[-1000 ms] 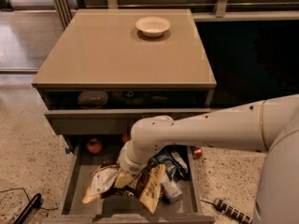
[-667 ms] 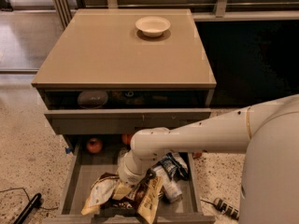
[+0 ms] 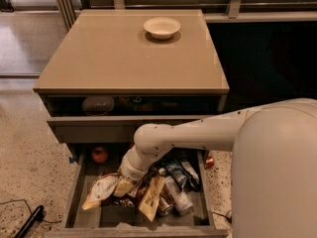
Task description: Place brown chip bag into middle drawer
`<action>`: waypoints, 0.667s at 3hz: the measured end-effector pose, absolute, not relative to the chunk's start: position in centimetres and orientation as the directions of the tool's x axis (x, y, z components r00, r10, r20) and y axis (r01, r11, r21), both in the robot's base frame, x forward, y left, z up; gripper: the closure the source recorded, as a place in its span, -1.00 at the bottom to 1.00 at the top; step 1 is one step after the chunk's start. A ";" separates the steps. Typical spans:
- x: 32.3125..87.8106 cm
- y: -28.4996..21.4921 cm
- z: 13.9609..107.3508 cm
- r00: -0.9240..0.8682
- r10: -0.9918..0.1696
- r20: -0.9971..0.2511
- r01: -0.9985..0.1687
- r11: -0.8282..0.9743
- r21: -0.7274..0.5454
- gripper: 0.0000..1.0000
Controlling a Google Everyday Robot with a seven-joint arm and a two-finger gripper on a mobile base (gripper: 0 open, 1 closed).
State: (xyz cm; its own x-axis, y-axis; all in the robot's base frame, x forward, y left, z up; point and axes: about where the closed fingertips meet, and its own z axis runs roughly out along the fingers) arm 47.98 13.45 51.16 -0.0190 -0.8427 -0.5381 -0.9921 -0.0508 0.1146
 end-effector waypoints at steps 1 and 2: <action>48.0 13.4 51.2 -0.019 -0.843 -0.538 -0.992 -0.051 0.115 1.00; 44.9 13.4 47.4 -0.052 -0.811 -0.583 -0.986 -0.049 0.156 1.00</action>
Offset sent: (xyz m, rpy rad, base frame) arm -0.0223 -0.0022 -0.0270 0.0561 0.0200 -0.0086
